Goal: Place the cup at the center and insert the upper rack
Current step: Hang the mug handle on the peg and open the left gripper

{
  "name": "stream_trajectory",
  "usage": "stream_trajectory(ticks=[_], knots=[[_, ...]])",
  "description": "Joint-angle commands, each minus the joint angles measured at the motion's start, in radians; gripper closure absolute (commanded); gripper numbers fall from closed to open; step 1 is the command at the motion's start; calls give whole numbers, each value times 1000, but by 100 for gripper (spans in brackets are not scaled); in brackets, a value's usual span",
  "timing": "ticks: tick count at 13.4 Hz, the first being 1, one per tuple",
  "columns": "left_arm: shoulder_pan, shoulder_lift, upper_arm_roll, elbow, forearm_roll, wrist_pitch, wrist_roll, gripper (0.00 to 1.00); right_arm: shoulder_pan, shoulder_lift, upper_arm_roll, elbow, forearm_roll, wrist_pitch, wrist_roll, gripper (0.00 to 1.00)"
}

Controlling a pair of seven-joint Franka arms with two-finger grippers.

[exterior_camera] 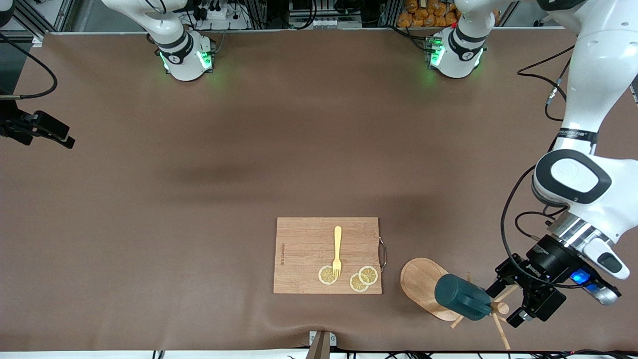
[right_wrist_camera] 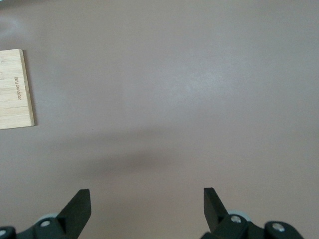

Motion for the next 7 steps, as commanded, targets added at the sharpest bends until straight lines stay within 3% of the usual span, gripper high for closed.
stream_trajectory(ticks=[1,7], knots=[[43,-115,9,-123,80,-53,5,0,-20,-7,21,-1,-13,-9,16,0],[153,-241,8,-124,416,-468,17,0,-19,-8,21,0,-12,-9,16,0]])
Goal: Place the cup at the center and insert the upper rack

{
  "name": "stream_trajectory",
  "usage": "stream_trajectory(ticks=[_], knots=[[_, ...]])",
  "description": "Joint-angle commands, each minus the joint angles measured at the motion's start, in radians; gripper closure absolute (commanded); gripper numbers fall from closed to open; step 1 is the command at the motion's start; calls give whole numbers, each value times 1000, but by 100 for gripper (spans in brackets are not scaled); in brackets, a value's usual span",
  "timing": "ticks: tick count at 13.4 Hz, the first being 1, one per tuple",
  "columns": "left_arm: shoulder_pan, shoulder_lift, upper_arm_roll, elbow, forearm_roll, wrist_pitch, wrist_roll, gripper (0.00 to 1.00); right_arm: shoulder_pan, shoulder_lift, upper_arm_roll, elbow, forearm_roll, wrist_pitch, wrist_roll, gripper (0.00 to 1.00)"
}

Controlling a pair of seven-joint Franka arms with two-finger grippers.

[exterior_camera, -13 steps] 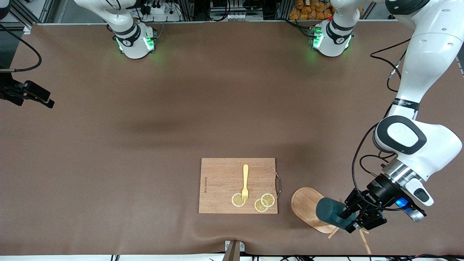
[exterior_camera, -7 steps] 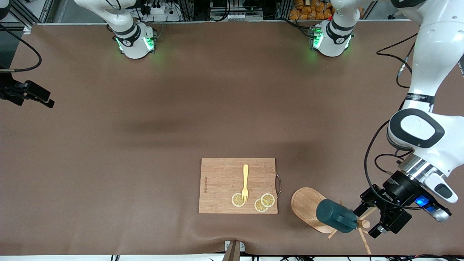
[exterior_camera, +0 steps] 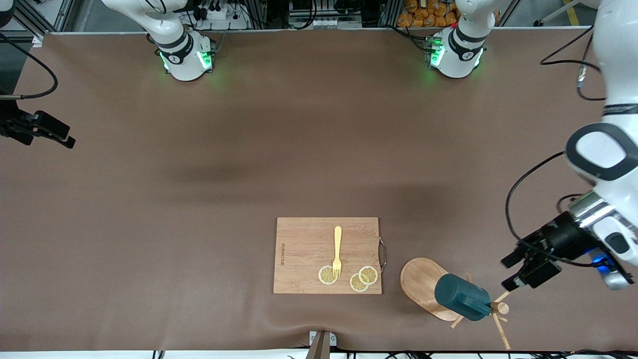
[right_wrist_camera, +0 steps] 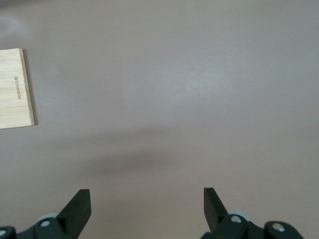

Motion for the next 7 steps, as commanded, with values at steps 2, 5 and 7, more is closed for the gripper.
stream_trajectory(ticks=[2,5,7], knots=[[52,-135,3,-52,189,-220,15,0,-17,-10,21,2,-15,-4,14,0],[77,-174,2,-49,313,-418,194,0,-18,-8,21,-1,-15,-10,15,0],[91,-204,5,-47,326,-553,385,0,-20,-8,20,-1,-13,-12,14,0]])
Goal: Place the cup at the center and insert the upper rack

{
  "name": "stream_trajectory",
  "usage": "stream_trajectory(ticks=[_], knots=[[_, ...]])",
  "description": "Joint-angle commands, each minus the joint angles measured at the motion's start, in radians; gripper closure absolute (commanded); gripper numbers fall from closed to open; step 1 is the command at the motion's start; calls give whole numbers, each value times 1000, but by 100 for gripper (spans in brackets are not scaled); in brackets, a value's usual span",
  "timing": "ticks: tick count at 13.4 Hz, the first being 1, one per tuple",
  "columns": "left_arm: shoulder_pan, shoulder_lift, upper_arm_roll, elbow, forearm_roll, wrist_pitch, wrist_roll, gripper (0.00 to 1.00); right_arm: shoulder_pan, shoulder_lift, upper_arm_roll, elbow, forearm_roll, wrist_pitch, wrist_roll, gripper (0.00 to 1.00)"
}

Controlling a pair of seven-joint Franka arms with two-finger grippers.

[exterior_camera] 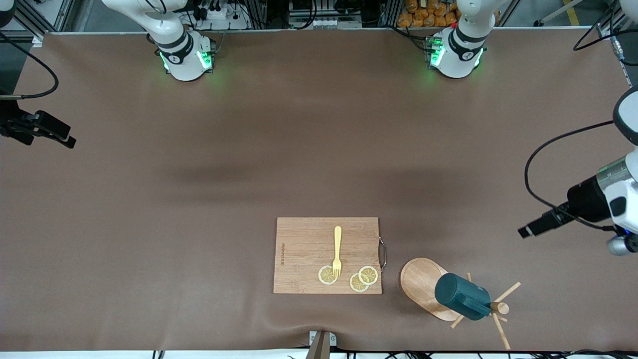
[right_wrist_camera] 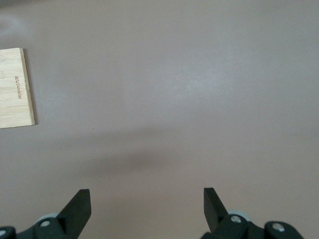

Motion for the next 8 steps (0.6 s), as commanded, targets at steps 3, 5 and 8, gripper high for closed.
stream_trajectory(ticks=[3,5,8], knots=[[21,-119,6,-44,82,-229,266,0,-21,-10,16,0,-15,-12,14,0],[-63,-179,82,-41,78,-315,314,0,-21,-10,16,0,-15,-12,14,0],[-296,-254,329,-45,26,-376,338,0,-21,-8,15,-1,-13,-12,6,0]])
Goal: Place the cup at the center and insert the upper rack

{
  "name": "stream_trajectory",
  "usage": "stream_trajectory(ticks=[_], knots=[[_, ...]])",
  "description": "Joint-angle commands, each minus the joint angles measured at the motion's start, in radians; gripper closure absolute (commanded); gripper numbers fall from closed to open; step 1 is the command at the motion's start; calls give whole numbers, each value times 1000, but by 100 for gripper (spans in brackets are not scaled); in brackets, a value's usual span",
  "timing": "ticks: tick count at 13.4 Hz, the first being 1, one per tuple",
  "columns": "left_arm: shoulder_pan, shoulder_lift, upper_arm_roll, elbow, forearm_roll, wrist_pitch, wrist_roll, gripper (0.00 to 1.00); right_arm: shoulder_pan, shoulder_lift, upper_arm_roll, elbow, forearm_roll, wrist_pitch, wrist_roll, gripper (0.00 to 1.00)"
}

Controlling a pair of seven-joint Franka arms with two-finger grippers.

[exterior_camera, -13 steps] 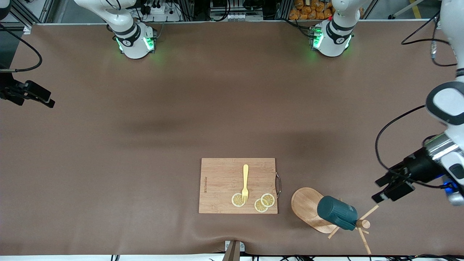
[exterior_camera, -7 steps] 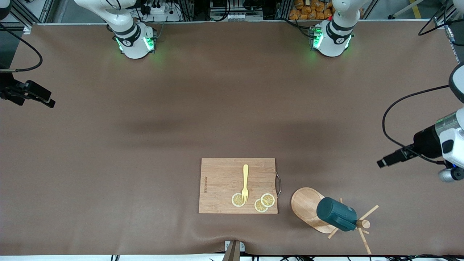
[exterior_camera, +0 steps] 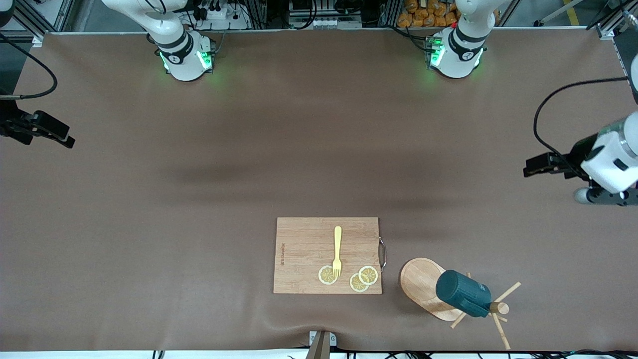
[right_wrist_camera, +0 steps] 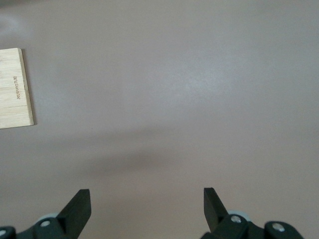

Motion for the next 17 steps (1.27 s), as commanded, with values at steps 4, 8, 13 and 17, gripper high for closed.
stream_trajectory(ticks=[4,8,13,17], knots=[[-287,-216,320,-97,-95,-57,94,0,-17,-8,13,-3,-12,-10,5,0],[-392,-273,434,-97,-162,-75,2,0,-18,-8,13,-3,-12,-10,3,0],[-407,-293,425,-97,-101,-72,-53,0,-20,-7,12,-4,-12,-13,5,0],[-401,-292,383,-88,-91,-66,-59,0,-20,-7,12,-4,-12,-13,5,0]])
